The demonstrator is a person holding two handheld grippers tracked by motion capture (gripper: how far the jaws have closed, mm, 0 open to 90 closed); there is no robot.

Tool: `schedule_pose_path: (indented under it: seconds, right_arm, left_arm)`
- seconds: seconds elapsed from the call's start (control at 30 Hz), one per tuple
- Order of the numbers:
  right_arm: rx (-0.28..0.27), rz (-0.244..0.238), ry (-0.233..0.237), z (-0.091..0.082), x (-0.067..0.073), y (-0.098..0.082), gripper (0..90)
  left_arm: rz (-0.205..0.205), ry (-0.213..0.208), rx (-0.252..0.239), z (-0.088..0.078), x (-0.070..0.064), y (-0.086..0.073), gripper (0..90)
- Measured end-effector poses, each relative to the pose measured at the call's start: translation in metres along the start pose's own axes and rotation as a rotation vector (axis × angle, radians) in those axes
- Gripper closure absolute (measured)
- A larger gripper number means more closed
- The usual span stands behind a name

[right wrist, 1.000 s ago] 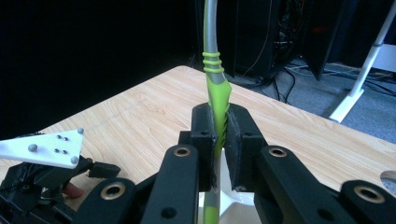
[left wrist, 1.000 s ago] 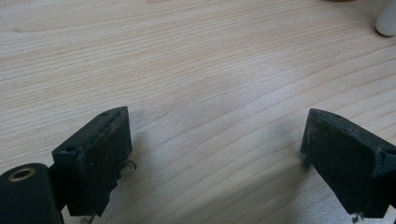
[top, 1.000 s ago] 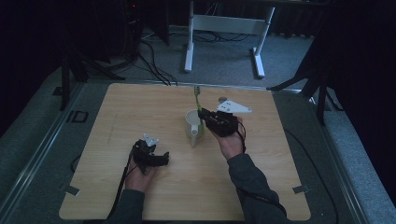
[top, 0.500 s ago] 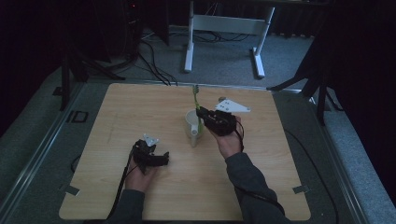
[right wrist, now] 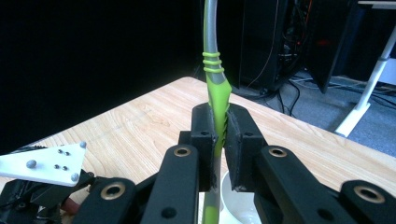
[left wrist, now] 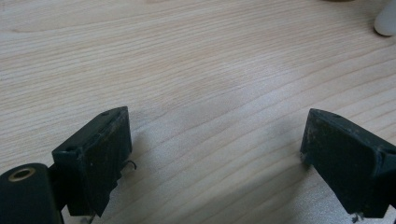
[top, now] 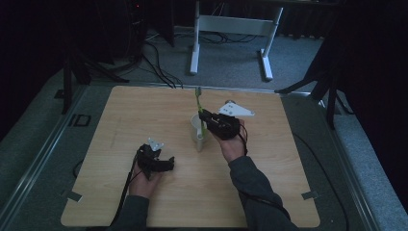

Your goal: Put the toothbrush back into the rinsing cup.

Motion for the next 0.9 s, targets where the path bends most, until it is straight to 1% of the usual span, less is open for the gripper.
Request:
schedule_pose_path:
  seconds: [0.3, 0.47, 0.63, 0.9]
  right_arm:
    - [0.003, 0.003, 0.002, 0.008, -0.001, -0.003, 82.2]
    - [0.001, 0.006, 0.001, 0.010, -0.001, -0.005, 82.2]
    - [0.002, -0.003, 0.000, 0.013, -0.001, -0.009, 82.2]
    - [0.001, -0.004, 0.003, 0.015, -0.001, -0.012, 82.1]
  left_arm:
    - [0.000, -0.001, 0.001, 0.000, 0.000, 0.000, 9.2]
    - [0.000, -0.001, 0.001, 0.000, 0.000, 0.000, 9.2]
    - [0.000, -0.001, 0.001, 0.000, 0.000, 0.000, 9.2]
    - [0.000, -0.001, 0.000, 0.000, 0.000, 0.000, 9.2]
Point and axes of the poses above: each handheld gripper's, and its own axes: z roughly forward along the jaws, y roughly out of its top, x roughly to its left, the point moved 1 cm from there along z, roughly forward along the jaws, and after that the axes turned 2 degrees about -z, right-handed, at the moved point
